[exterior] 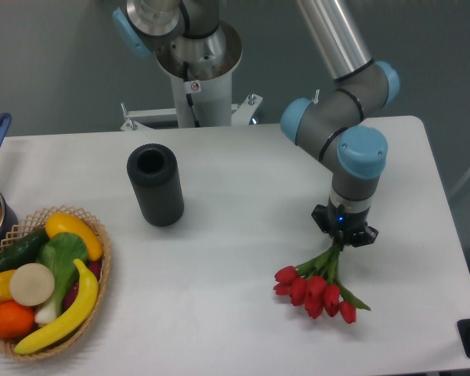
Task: Pick up the flowers from the table
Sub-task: 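Lower the open gripper onto the green tulip stems, then lift the gripped red tulips up off the table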
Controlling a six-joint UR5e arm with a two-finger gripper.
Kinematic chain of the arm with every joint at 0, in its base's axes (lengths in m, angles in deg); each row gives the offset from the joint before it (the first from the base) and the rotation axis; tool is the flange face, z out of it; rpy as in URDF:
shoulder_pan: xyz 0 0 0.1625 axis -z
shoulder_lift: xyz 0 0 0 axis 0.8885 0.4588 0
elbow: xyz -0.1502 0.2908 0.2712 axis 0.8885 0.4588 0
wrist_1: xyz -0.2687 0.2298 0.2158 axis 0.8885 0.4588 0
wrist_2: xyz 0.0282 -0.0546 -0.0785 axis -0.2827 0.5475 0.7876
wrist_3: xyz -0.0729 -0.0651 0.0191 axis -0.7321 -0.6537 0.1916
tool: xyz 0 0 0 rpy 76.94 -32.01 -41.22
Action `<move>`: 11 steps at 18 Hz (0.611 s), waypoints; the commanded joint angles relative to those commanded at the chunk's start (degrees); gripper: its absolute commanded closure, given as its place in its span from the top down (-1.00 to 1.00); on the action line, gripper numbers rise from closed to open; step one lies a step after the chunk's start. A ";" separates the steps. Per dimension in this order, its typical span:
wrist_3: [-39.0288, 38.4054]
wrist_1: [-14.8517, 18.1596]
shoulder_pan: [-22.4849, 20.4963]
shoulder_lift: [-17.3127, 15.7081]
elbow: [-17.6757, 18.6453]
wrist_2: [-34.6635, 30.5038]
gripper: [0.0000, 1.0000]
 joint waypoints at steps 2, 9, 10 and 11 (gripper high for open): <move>-1.40 0.09 -0.09 0.00 -1.06 0.00 -1.00; -2.38 6.85 0.18 0.44 -7.38 -0.26 -1.00; -2.29 7.12 0.35 0.61 -8.00 -0.35 -1.00; -2.29 7.64 0.44 0.70 -8.53 -0.35 -1.00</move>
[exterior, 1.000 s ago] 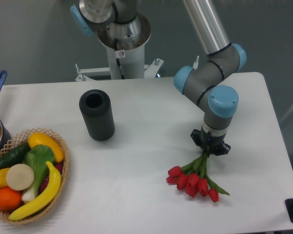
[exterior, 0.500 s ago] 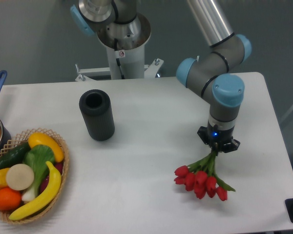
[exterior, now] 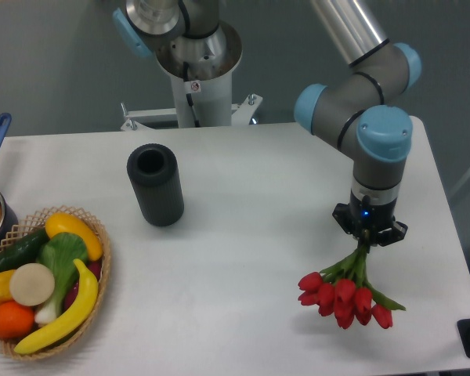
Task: Pick up the flowers from the table
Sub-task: 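Lift the gripped red tulips up off the table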
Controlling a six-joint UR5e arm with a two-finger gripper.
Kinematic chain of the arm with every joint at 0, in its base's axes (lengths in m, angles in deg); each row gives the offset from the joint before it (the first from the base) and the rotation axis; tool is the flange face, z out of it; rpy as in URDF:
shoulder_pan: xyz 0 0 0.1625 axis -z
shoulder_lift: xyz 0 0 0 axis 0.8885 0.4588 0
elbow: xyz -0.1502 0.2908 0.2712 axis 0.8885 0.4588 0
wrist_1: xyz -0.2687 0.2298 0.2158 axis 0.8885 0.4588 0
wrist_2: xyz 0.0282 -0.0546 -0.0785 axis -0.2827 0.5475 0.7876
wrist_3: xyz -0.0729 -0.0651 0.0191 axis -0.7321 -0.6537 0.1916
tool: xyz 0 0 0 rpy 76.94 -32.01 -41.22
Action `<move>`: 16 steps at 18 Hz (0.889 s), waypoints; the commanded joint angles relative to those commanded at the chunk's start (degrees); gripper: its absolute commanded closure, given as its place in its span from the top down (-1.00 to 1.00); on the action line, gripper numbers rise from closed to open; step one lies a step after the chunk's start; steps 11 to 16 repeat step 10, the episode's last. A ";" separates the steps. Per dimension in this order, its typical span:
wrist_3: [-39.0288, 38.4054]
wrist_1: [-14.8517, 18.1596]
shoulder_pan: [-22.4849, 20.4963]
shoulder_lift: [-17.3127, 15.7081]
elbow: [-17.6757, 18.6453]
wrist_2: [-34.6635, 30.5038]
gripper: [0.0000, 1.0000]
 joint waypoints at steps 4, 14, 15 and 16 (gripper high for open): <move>0.44 5.09 0.09 0.00 -2.55 -0.18 -1.00; 0.88 10.99 0.09 0.18 -5.80 -0.44 -1.00; 0.88 10.99 0.09 0.18 -5.80 -0.44 -1.00; 0.88 10.99 0.09 0.18 -5.80 -0.44 -1.00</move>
